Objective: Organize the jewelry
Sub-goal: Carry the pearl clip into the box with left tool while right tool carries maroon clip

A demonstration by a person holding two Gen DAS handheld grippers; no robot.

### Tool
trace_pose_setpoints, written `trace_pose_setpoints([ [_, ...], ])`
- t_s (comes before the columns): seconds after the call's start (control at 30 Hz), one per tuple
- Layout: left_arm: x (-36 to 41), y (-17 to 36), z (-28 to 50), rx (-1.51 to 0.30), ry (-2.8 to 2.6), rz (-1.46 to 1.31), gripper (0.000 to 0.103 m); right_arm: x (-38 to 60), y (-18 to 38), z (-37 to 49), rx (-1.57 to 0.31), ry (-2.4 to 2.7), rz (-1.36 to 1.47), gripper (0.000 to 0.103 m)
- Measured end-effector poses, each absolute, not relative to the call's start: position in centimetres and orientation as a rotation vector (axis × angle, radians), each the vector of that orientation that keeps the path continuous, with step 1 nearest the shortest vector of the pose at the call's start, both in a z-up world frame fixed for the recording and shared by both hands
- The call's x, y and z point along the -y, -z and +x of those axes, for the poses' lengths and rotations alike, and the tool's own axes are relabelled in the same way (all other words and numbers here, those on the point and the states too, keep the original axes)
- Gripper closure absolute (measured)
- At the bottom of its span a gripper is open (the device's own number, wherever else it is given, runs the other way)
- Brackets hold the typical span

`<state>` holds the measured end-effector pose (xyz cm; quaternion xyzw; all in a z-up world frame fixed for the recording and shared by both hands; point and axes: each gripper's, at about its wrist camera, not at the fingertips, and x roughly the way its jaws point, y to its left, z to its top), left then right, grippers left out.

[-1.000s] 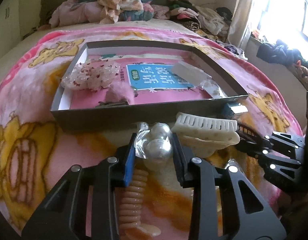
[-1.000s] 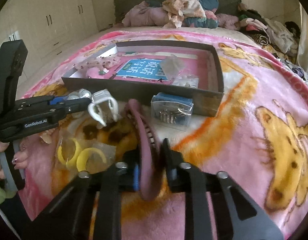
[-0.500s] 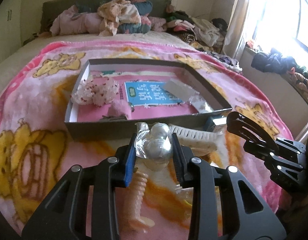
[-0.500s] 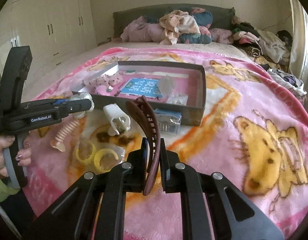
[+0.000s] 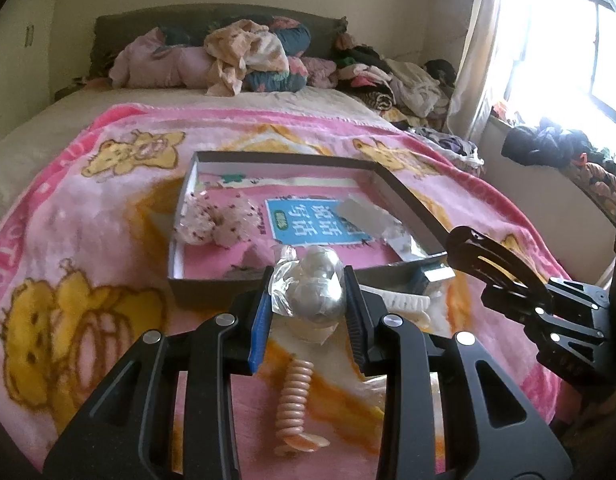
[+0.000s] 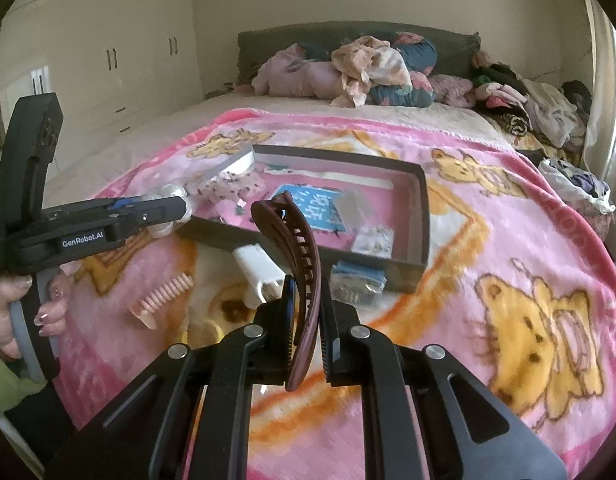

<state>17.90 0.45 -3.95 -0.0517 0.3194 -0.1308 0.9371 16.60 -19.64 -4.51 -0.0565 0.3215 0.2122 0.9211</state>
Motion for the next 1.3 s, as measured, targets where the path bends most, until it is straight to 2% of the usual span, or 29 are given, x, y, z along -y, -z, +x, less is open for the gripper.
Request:
trace_pose_setpoints([
  [0.53,-3.7,3.0,19.6,-0.622,0.233,-0.149,0.078,16.0,3.1,19.9,-0.643,-0.469,-0.140,0.092],
  [1.3,-4.5,3.6,24.1,-0.639,0.225,-0.148,0.078,14.3,3.3,26.0,-0.650,-0.461,-0.158,0.092],
])
